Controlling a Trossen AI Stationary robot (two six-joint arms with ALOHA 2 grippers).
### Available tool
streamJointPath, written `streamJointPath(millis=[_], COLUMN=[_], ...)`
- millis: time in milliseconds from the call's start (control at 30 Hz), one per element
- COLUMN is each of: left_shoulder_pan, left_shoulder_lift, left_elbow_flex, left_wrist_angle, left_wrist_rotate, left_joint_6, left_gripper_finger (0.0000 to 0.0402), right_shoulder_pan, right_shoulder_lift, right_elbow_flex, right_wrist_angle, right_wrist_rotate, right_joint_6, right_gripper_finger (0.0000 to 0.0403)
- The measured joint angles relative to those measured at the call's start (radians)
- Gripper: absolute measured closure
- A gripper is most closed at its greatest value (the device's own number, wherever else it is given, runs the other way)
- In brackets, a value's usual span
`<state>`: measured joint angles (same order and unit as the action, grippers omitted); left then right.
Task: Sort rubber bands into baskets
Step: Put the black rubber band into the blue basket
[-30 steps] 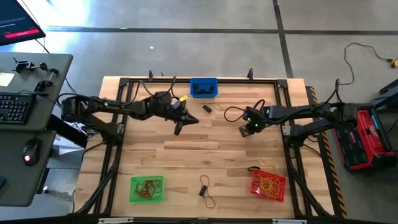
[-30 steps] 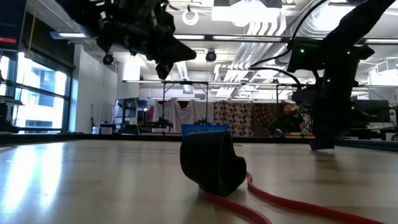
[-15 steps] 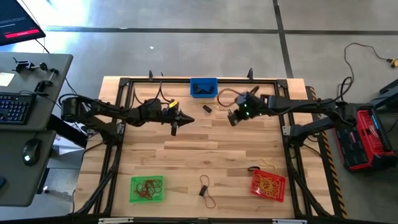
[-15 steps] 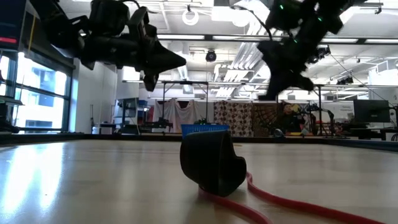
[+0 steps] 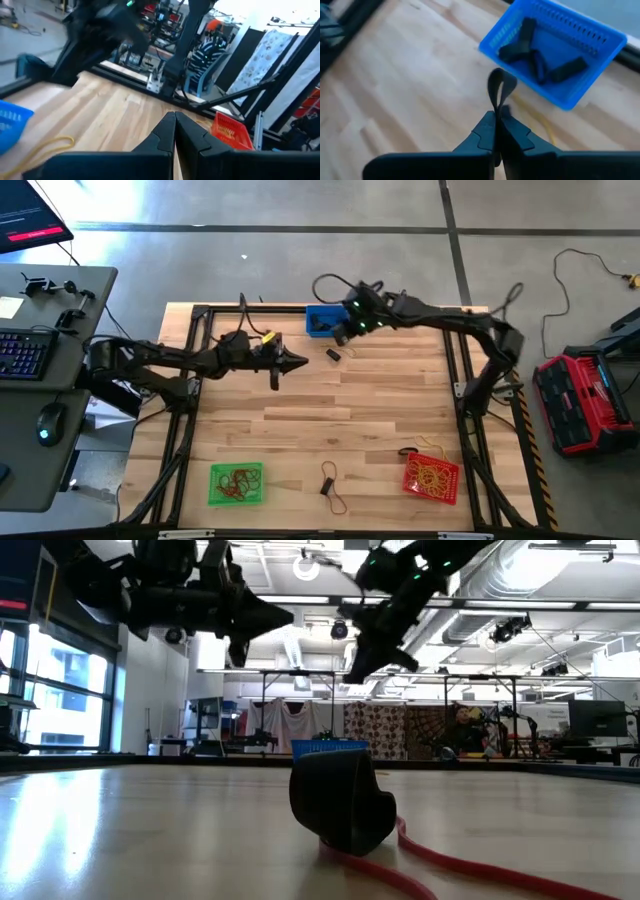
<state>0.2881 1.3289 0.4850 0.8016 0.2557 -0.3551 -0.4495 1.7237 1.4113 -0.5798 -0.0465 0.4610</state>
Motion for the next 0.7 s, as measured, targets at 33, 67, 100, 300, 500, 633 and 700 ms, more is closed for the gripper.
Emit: streamJointPath(millis=[33, 67, 100, 300, 500, 633, 700], left_shoulder_pan=[0.006, 0.011, 0.019, 0.046, 0.047, 0.047, 0.046], left_shoulder_lift=[-0.017, -0.032, -0.047, -0.12, -0.141, -0.141, -0.141], left_elbow_flex=[0.0, 0.0, 0.0, 0.0, 0.0, 0.0, 0.0], left_wrist_angle=[-0.014, -0.032, -0.051, -0.166, -0.169, -0.173, -0.181], left_wrist_rotate=[-0.001, -0.001, -0.002, -0.002, -0.011, -0.019, -0.051], left_joint_6=[0.006, 0.014, 0.02, 0.059, 0.077, 0.072, 0.072], left_gripper_finger=[0.0401, 0.0401, 0.0401, 0.0401, 0.0401, 0.0401, 0.0401], right_shoulder_pan=[-0.01, -0.019, -0.027, -0.071, -0.1, -0.109, -0.115], right_shoulder_lift=[0.031, 0.061, 0.091, 0.24, 0.351, 0.377, 0.382], right_elbow_flex=[0.036, 0.07, 0.101, 0.236, 0.305, 0.308, 0.309], right_wrist_angle=[-0.017, -0.031, -0.043, -0.084, -0.086, -0.088, -0.087], right_wrist_rotate=[-0.001, -0.001, -0.003, -0.016, -0.018, -0.018, -0.018], right_joint_6=[-0.015, -0.028, -0.039, -0.066, -0.07, -0.076, -0.077], right_gripper_finger=[0.0402, 0.0402, 0.0402, 0.0402, 0.0403, 0.0403, 0.0403])
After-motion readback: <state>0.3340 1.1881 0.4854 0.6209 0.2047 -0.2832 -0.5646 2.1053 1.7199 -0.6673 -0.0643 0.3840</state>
